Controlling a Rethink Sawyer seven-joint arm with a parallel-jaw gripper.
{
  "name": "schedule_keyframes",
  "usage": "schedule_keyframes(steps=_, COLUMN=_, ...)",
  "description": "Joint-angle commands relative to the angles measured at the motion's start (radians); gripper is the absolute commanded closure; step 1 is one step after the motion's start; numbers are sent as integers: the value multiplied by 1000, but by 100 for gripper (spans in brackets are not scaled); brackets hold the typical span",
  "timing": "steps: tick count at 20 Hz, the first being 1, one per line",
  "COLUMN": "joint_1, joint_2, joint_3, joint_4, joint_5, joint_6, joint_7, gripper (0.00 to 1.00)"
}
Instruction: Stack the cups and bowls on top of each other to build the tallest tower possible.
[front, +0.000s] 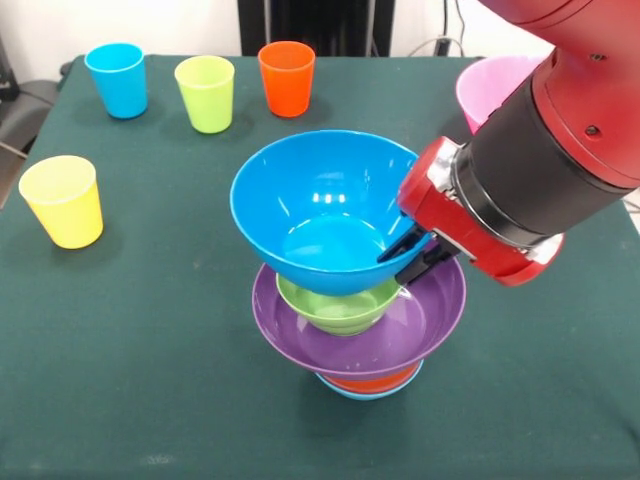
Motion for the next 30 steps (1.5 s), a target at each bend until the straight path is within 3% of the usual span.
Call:
schedule_keyframes(steps=1, joint_1=25, joint_2=38, joint_3=73, joint_4=-32, joint_5=-116, joint_6=-30, joint_7=-128, gripper=100)
schedule_keyframes(steps=20, joint_1=1, joint_2=59, joint_3=102, joint_4=-30, joint_5=-151, joint_6=-109, joint_7=-178, gripper=100)
schedule_keyframes(steps=30, joint_1=1, joint_2=56, joint_3=91, joint_4=-18, joint_5=-144, joint_6=-114, joint_7=-147, gripper=100)
